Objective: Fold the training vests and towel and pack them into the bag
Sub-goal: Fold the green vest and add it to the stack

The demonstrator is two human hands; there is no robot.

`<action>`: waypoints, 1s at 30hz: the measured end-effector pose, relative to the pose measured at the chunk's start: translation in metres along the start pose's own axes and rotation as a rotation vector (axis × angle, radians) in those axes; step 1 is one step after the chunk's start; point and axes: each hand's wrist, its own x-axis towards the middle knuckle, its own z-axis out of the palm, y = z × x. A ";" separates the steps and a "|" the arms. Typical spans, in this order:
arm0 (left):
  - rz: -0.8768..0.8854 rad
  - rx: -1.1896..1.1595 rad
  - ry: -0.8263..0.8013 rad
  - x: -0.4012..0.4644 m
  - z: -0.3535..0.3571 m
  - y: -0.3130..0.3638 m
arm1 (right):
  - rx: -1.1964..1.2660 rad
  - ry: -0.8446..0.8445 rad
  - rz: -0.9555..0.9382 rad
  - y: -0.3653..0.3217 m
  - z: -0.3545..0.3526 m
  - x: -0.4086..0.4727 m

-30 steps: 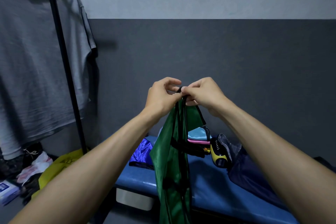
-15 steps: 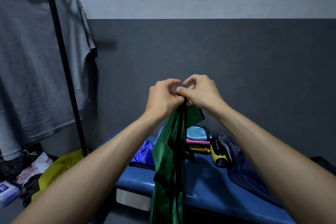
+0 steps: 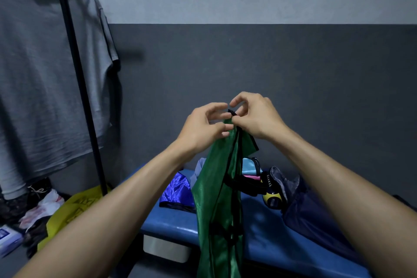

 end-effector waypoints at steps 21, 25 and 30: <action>0.295 0.287 -0.161 -0.022 -0.017 -0.003 | 0.073 -0.437 -0.287 0.000 -0.068 0.004; 0.259 0.293 -0.213 -0.028 -0.014 -0.009 | 0.101 -0.376 -0.262 0.004 -0.069 0.004; 0.411 0.884 -0.305 -0.032 -0.027 -0.013 | 0.230 -0.240 -0.185 0.015 -0.077 0.004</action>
